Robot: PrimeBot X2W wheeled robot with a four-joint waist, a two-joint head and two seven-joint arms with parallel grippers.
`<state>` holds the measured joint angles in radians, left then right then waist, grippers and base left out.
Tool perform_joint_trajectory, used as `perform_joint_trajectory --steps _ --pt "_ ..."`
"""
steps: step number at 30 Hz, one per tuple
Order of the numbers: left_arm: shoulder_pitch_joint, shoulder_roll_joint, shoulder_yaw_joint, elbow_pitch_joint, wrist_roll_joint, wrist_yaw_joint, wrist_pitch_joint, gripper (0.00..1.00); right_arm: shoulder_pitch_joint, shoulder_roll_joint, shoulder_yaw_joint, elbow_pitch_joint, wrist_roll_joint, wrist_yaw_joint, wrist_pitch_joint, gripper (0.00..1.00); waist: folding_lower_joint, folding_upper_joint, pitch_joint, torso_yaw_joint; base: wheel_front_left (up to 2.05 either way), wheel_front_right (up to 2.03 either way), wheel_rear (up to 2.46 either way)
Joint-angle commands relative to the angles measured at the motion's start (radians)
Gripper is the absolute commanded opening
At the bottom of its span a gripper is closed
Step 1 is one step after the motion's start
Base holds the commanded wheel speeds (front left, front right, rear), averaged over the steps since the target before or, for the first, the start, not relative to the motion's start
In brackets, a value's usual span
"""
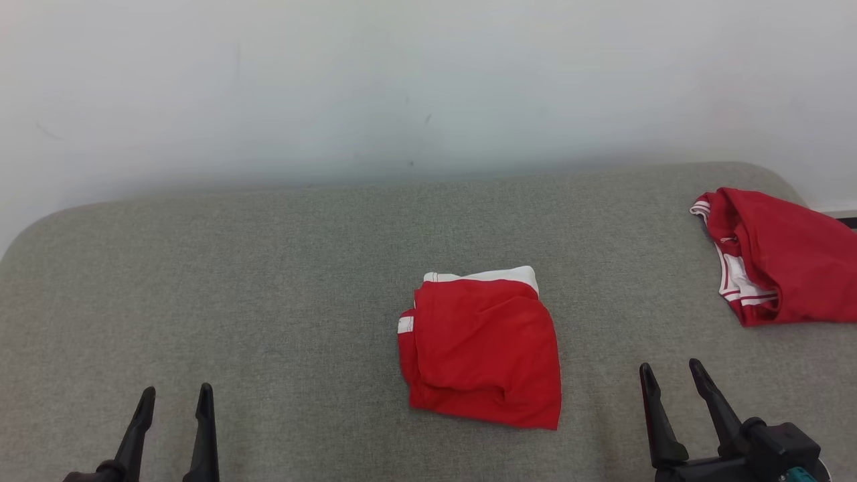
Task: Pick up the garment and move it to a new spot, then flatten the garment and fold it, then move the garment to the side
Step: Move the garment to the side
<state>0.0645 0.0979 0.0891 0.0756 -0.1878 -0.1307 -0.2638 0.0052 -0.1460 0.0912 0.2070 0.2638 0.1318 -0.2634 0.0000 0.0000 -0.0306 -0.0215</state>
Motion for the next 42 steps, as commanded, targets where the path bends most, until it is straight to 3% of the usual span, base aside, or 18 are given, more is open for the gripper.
perform_joint_trajectory --steps 1,9,17,29,42 --pt "-0.007 0.003 0.001 0.001 -0.008 0.003 0.0 1.0 0.009 0.003 -0.002 0.004 0.002 -0.003 0.0 1.0 0.0 0.0 0.0 0.001 0.0 0.0 0.0" --pt "-0.011 -0.002 -0.003 0.006 -0.011 0.002 0.0 1.0 -0.048 0.011 0.007 0.057 0.005 -0.003 0.017 1.0 0.0 0.0 0.008 0.016 0.0 0.0 0.0" --pt "-0.046 -0.005 -0.025 0.021 -0.013 0.002 0.0 1.0 -0.205 -0.001 0.052 0.167 -0.009 -0.003 0.091 1.0 0.0 0.0 0.044 0.059 0.0 0.0 0.0" --pt "-0.116 -0.016 -0.071 0.037 -0.015 0.001 0.0 1.0 -0.407 -0.026 0.085 0.429 0.026 -0.003 0.143 1.0 0.0 0.0 0.138 0.142 0.0 0.0 0.0" --pt "-0.176 -0.025 -0.102 0.059 -0.021 0.001 0.0 1.0 -0.511 0.015 0.165 0.746 0.097 -0.003 0.11 1.0 0.0 0.0 0.197 0.173 0.0 0.0 0.0"
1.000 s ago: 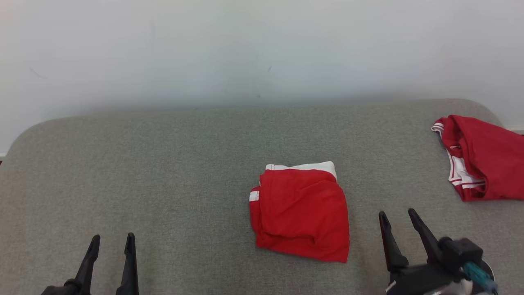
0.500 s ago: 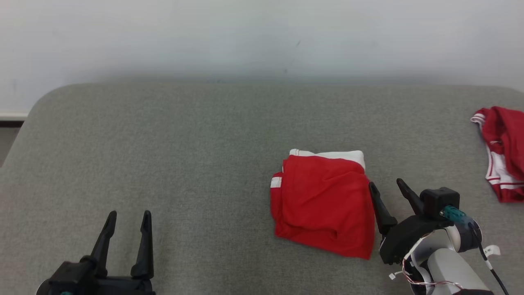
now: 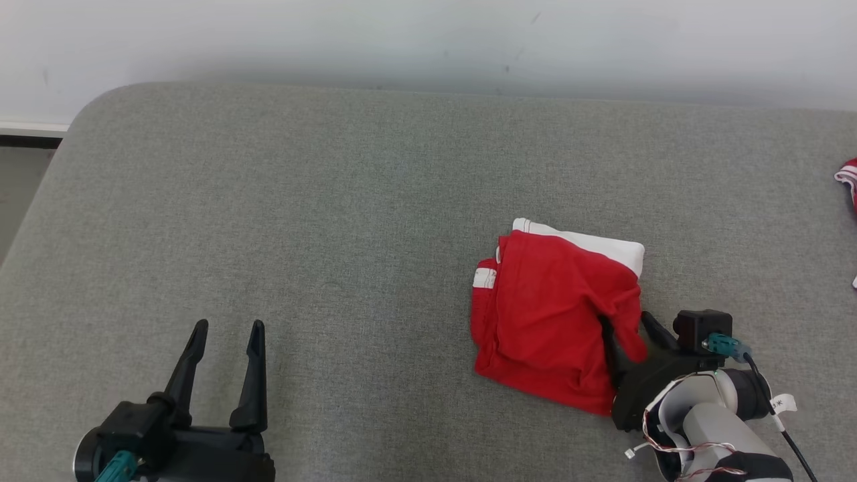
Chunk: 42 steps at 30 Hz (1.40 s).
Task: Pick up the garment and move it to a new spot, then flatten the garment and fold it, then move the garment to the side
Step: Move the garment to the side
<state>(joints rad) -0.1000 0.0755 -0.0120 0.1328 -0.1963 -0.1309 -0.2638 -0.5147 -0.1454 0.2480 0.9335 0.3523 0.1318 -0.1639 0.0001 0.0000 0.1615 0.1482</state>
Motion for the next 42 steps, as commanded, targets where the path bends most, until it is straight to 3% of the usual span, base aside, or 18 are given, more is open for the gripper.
perform_joint_trajectory --steps 1,2,3,6,13,25,35,42 --pt "-0.015 -0.003 -0.002 0.004 -0.012 0.001 0.0 1.0 0.007 0.021 0.017 0.04 0.021 -0.003 0.019 1.0 -0.0001 0.0 0.006 0.003 0.0 0.0 0.0" --pt "-0.019 -0.003 -0.004 0.006 -0.012 0.001 0.0 1.0 0.003 0.026 0.027 0.057 0.031 -0.003 0.023 0.37 -0.0001 0.0 0.006 0.003 0.0 0.0 0.0" --pt "-0.02 -0.003 -0.005 0.008 -0.012 0.001 0.0 1.0 -0.003 0.029 0.038 0.067 0.041 -0.001 0.016 0.0 -0.0001 0.0 0.005 0.002 0.0 0.0 0.0" --pt "-0.018 -0.004 0.0 0.009 -0.012 0.001 0.0 1.0 -0.023 0.02 0.069 0.085 0.061 -0.002 -0.003 0.0 -0.0001 0.0 -0.001 -0.009 0.0 0.0 0.0" --pt "-0.035 -0.007 -0.025 0.001 -0.011 0.001 0.0 1.0 -0.105 -0.072 0.172 0.07 0.067 -0.004 -0.006 0.0 -0.0001 0.0 0.019 -0.057 0.0 0.0 0.0" --pt "-0.136 0.027 -0.052 -0.046 -0.007 0.001 0.0 1.0 -0.314 -0.363 0.381 -0.116 0.131 -0.003 0.095 0.0 -0.0001 0.0 0.202 -0.207 0.0 0.0 0.0" --pt "-0.181 0.078 -0.049 -0.103 0.013 0.001 0.0 1.0 -0.477 -0.578 0.437 -0.241 0.198 -0.003 0.155 0.0 -0.0001 0.0 0.339 -0.32 0.0 0.0 0.0" --pt "-0.177 0.111 -0.049 -0.171 0.03 0.003 0.001 1.0 -0.588 -0.696 0.44 -0.248 0.215 -0.003 0.207 0.0 -0.0001 0.0 0.406 -0.369 0.0 0.0 0.0"
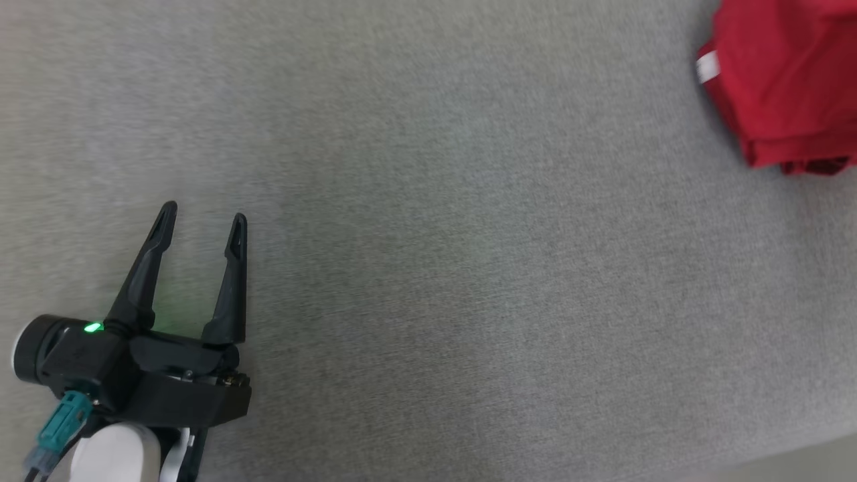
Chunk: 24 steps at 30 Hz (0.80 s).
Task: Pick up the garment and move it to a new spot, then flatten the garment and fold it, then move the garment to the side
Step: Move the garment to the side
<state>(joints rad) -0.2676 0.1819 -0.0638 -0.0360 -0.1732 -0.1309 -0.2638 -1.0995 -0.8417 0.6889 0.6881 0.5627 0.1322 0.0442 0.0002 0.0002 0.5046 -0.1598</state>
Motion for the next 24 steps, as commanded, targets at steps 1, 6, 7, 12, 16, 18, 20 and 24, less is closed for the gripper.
perform_joint_trajectory --steps 1,6,7,12,16,18,20,24 --pt "-0.008 0.01 0.0 -0.011 0.01 0.003 0.003 1.0 -0.019 -0.011 0.004 0.004 -0.002 -0.004 0.005 0.0 -0.0002 -0.0002 0.07 -0.064 0.0 0.0 0.0" --pt "-0.01 0.032 -0.007 -0.08 0.012 0.003 0.025 1.0 -0.112 -0.081 0.067 0.036 -0.034 -0.004 0.034 0.0 -0.0002 -0.0002 0.105 -0.066 0.0 0.0 0.0" --pt "-0.009 0.035 -0.007 -0.089 0.011 0.003 0.027 1.0 -0.128 -0.092 0.076 0.046 -0.043 -0.004 0.036 0.0 -0.0002 -0.0002 0.108 -0.065 0.0 0.0 0.0" --pt "-0.012 0.038 -0.015 -0.108 0.003 0.003 0.032 1.0 -0.189 -0.113 0.109 0.117 -0.073 -0.004 0.011 0.0 -0.0002 -0.0002 0.122 -0.053 0.0 0.0 0.0" --pt "-0.01 0.034 -0.022 -0.109 0.001 0.007 0.029 1.0 -0.212 -0.096 0.115 0.177 -0.087 -0.004 -0.035 0.0 -0.0002 -0.0002 0.129 -0.039 0.0 0.0 0.0" --pt "-0.006 0.035 -0.019 -0.108 0.0 0.01 0.028 1.0 -0.226 -0.084 0.143 0.172 -0.136 -0.004 -0.091 0.69 -0.0002 -0.0002 0.131 -0.036 0.0 0.0 0.0" --pt "-0.001 0.038 -0.013 -0.105 -0.001 0.015 0.024 1.0 -0.233 -0.066 0.142 0.196 -0.146 -0.004 -0.117 1.0 -0.0002 -0.0002 0.131 -0.036 0.0 0.0 0.0" --pt "0.007 0.039 -0.009 -0.091 -0.007 0.02 0.02 1.0 -0.257 -0.03 0.122 0.268 -0.199 -0.004 -0.145 1.0 -0.0002 -0.0002 0.121 -0.035 0.0 0.0 0.0"
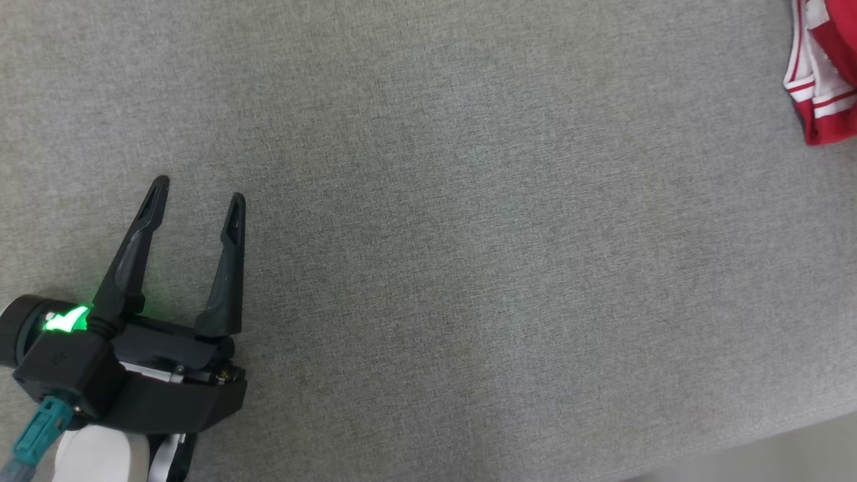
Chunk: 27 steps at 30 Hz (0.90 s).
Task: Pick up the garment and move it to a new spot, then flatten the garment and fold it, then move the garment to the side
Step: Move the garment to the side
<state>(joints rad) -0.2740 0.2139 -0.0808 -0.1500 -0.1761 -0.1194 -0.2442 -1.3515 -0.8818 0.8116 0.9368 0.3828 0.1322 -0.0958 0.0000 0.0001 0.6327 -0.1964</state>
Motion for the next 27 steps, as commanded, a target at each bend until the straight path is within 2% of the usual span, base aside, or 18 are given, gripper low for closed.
perform_joint_trajectory --steps 1,8,15,21,22,27 --pt "0.015 0.007 0.009 0.026 -0.006 0.007 0.0 1.0 -0.007 0.02 -0.002 0.032 -0.029 -0.004 -0.01 1.0 0.0 -0.0001 -0.012 0.002 0.0 0.0 0.0" --pt "0.028 -0.003 0.011 0.042 -0.014 0.014 -0.011 1.0 -0.015 0.044 -0.024 0.096 -0.045 -0.004 -0.032 1.0 0.0 -0.0001 -0.051 0.01 0.0 0.0 0.0" --pt "0.064 -0.024 0.035 0.092 -0.038 0.025 -0.019 1.0 0.023 0.123 -0.109 0.114 0.014 -0.004 -0.131 1.0 0.0 -0.0001 -0.159 0.028 0.0 0.0 0.0" --pt "0.135 -0.052 0.086 0.124 -0.05 0.038 -0.021 1.0 0.137 0.209 -0.175 0.015 0.039 -0.003 -0.168 1.0 0.0 -0.0001 -0.295 0.043 0.0 0.0 0.0" --pt "0.167 -0.063 0.103 0.131 -0.053 0.039 -0.021 1.0 0.199 0.238 -0.217 -0.055 0.036 -0.003 -0.169 1.0 0.0 -0.0001 -0.341 0.05 0.0 0.0 0.0" --pt "0.235 -0.082 0.139 0.152 -0.059 0.038 -0.02 1.0 0.412 0.304 -0.352 -0.237 0.003 -0.003 -0.169 1.0 0.0 -0.0001 -0.434 0.065 0.0 0.0 0.0"
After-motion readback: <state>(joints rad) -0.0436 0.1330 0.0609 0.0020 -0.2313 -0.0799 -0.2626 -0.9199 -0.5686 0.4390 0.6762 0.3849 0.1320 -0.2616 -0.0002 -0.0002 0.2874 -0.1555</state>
